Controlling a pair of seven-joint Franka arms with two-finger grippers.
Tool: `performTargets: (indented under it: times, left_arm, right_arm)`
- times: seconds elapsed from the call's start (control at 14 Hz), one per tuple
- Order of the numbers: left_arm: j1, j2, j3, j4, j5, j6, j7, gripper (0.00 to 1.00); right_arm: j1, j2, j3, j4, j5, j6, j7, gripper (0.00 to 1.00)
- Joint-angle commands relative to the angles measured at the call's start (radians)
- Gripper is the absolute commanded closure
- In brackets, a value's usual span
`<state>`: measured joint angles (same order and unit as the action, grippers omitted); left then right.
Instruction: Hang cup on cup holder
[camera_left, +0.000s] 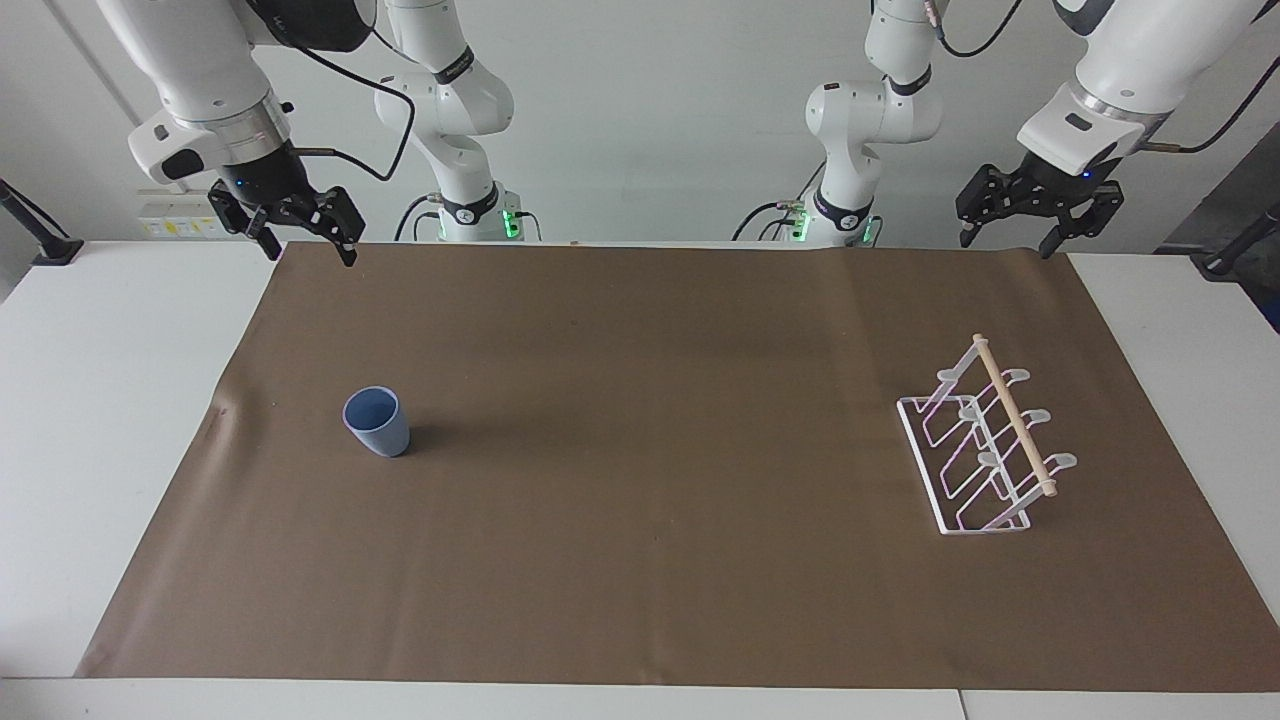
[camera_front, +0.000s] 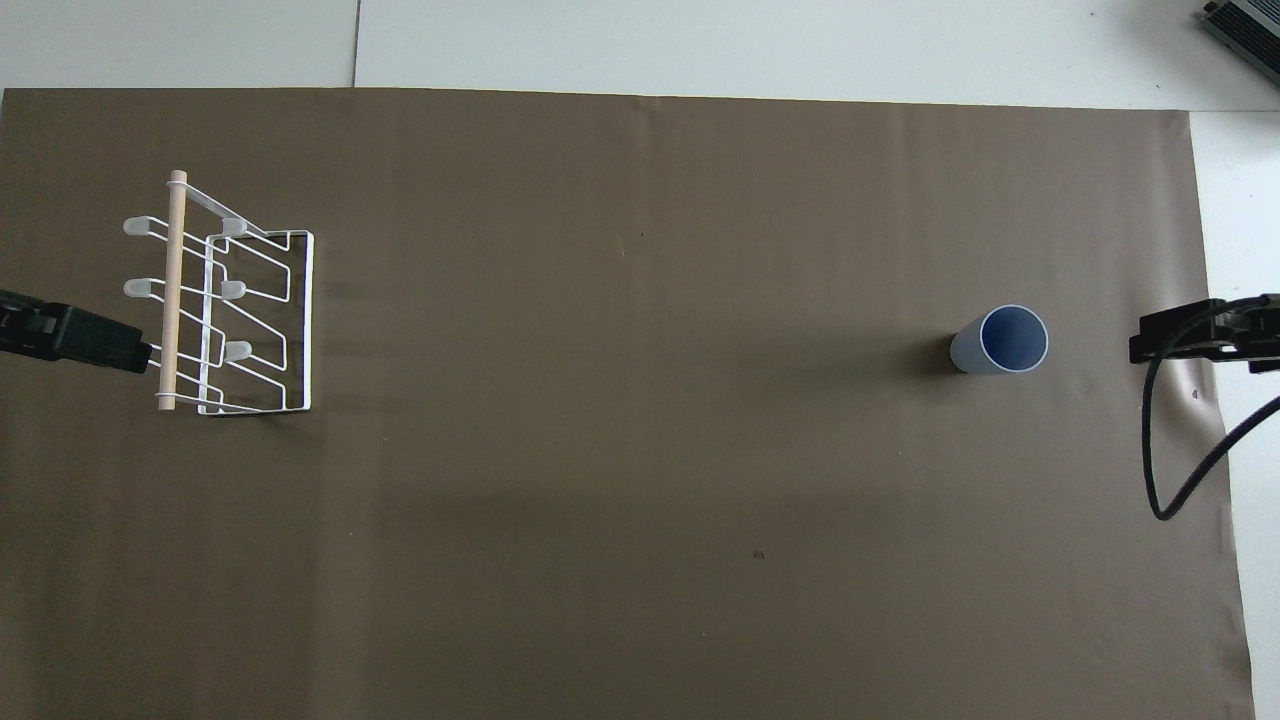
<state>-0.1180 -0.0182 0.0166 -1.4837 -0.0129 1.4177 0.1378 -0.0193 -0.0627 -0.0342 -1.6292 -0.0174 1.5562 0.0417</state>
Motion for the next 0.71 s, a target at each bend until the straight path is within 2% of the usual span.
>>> performTargets:
  times: [0.0,0.64]
  left_arm:
    - [-0.008,-0.029,0.011,-0.035,0.004,0.012,-0.007,0.0]
    - [-0.002,-0.029,0.011,-0.035,0.004,0.012,-0.009,0.0]
  right_arm:
    - [-0.005,-0.031,0.005,-0.04,-0.001,0.027,-0.02,0.0]
    - [-0.007,-0.032,0.004,-0.066,-0.006,0.062,-0.054,0.0]
